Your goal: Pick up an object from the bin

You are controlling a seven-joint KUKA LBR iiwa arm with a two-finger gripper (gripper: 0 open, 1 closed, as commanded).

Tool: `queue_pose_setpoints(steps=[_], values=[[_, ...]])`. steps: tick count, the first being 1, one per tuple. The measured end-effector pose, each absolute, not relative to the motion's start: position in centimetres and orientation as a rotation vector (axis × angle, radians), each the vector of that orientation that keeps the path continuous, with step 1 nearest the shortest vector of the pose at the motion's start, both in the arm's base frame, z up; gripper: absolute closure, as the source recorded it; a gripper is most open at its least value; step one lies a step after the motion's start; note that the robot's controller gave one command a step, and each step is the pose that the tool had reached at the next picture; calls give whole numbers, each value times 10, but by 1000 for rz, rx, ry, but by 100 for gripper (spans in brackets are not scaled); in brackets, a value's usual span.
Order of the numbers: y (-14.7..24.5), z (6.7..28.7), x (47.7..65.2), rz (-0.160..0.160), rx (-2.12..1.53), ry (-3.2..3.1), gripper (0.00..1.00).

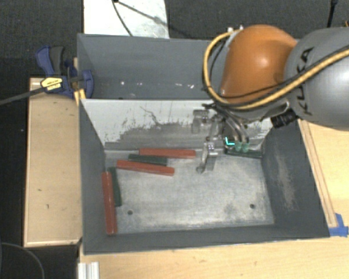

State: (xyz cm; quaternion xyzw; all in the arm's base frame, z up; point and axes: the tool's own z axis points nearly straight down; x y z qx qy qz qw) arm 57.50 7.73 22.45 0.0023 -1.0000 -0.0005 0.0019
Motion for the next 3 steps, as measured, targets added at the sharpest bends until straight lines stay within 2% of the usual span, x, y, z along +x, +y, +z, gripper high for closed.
queue_pose_setpoints(steps=[1,2,3], values=[[29,74,572,0,25,-3136,0],[100,70,575,-7,27,-3146,0],[95,71,576,-3,13,-3147,100]])
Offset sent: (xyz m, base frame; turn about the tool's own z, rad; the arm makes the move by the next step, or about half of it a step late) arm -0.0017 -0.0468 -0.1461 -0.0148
